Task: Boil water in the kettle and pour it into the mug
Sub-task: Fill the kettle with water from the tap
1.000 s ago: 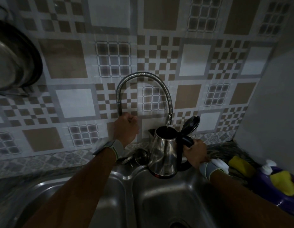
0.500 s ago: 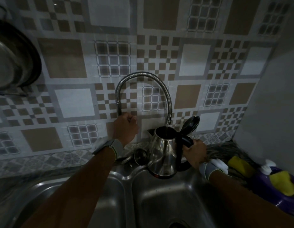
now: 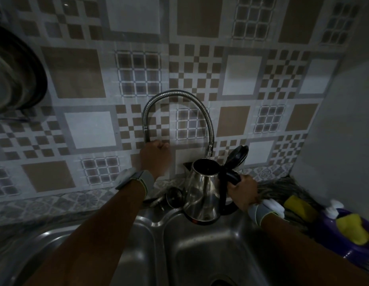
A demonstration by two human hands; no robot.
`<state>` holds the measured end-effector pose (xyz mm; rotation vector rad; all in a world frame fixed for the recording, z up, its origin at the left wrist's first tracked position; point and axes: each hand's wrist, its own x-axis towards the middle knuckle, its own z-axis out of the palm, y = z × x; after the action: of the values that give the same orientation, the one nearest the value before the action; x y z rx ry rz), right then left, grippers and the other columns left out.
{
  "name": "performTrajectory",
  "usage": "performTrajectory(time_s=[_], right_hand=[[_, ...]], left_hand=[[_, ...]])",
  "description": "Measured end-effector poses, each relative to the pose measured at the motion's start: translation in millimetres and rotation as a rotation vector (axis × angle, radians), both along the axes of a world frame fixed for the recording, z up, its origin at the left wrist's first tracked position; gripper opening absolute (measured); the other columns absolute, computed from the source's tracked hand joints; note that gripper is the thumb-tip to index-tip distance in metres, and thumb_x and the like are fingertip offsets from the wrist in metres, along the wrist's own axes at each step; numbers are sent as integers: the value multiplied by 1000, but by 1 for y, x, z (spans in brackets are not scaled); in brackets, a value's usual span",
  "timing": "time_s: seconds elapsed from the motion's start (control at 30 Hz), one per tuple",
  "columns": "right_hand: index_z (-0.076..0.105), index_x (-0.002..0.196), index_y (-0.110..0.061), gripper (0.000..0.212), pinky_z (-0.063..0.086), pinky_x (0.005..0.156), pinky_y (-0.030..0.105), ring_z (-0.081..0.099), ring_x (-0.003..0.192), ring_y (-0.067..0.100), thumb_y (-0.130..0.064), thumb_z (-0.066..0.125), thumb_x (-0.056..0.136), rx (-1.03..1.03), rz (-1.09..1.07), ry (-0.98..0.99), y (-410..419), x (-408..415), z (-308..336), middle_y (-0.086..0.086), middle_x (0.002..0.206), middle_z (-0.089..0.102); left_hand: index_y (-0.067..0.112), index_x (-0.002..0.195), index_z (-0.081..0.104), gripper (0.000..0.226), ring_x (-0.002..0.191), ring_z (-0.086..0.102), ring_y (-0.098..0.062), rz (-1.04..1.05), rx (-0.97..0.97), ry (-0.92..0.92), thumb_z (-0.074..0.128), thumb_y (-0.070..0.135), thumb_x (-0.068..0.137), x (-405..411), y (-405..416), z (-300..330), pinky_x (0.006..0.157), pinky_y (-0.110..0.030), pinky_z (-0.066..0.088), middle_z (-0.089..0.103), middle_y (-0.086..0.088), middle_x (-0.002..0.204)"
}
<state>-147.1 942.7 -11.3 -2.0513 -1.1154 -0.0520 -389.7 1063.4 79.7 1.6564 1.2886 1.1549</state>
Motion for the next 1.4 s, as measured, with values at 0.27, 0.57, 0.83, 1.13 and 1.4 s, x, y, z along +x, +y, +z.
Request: performTrajectory(time_s=[0.27,0.57,0.83,1.13,1.4], right_hand=[[71,83,-1,21,37,65,29,65,83,45,-21,73,78,-2,13,20,0,1,3,25,86,70],[71,78,-1,18,39,62,30,66,77,41,-19,74,76,10,44,12,2,4,3,22,78,70],[71,82,1,16,39,64,30,66,76,43,-14,73,76,23,44,-12,4,8,-1,25,82,70],[71,78,-2,14,36,62,29,65,73,42,-16,74,76,33,43,17,-3,4,1,23,79,70],[71,82,3,14,44,62,35,66,79,43,-10,72,76,57,44,58,-11,-3,2,26,82,70]], left_hand=[[4,83,70,29,90,74,-46,27,-15,4,56,24,98,4,8,-2,86,-59,62,75,-27,88],[-11,93,72,39,92,73,-48,13,57,161,52,22,101,1,-3,9,87,-53,61,75,-31,93],[-18,89,73,35,91,72,-50,4,52,119,53,8,101,6,2,13,86,-56,61,74,-35,92],[-13,97,75,30,76,72,-40,26,-109,-33,59,12,104,1,-9,23,76,-47,66,75,-35,99],[-6,86,79,29,73,72,-32,87,-71,-46,68,18,100,-9,-30,22,82,-45,66,78,-24,86]])
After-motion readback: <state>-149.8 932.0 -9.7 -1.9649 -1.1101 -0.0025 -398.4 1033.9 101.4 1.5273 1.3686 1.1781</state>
